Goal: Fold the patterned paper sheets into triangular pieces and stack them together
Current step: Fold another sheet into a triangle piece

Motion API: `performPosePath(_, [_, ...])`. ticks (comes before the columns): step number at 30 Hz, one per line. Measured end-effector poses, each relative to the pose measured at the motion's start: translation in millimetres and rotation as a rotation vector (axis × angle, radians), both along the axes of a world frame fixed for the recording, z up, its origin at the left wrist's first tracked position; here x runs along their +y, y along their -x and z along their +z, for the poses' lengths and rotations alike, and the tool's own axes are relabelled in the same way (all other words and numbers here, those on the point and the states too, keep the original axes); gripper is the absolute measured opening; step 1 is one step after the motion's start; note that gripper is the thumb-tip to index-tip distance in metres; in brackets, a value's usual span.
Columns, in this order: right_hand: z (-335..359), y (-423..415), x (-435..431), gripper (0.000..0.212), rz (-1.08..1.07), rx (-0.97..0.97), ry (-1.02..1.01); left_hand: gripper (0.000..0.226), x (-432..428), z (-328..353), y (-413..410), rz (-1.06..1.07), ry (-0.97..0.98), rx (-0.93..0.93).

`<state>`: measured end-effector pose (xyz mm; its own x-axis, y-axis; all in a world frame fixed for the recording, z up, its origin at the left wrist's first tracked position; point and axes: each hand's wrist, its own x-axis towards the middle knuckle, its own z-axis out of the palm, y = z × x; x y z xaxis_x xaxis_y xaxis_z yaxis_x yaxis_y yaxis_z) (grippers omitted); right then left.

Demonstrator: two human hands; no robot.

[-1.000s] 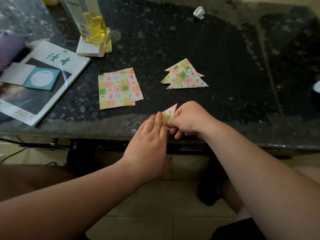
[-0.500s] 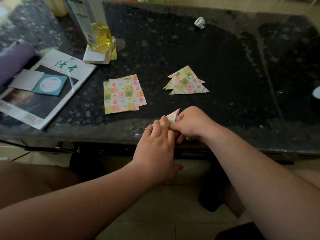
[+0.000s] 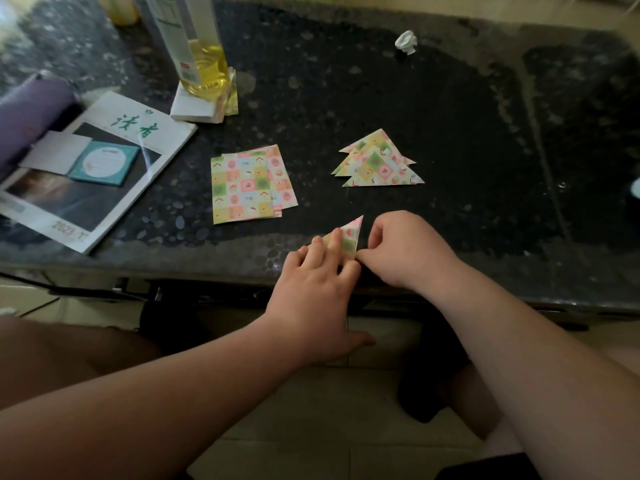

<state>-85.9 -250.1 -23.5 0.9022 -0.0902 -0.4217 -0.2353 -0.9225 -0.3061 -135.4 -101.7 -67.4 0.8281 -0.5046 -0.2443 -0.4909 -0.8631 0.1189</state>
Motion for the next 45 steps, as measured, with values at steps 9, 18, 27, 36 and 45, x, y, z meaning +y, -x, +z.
performPosePath(9, [-9,-1,-3,0.078,0.132,0.012,-0.154,0.078,0,7,-7,0.129,0.16,0.005])
performPosePath(18, [-20,-10,-12,0.065,0.064,0.027,-0.277,0.018,-1,-8,-15,0.14,0.335,-0.153])
performPosePath(27, [-20,-7,-12,0.061,0.056,0.01,-0.29,0.026,-2,-14,-12,0.065,0.283,-0.134])
performPosePath(36, [-16,0,-5,0.06,0.151,0.016,-0.15,0.092,-6,-6,7,0.054,0.09,-0.019])
performPosePath(45, [-8,5,1,0.064,0.32,0.043,0.064,0.111,-9,-4,11,0.07,-0.066,0.055])
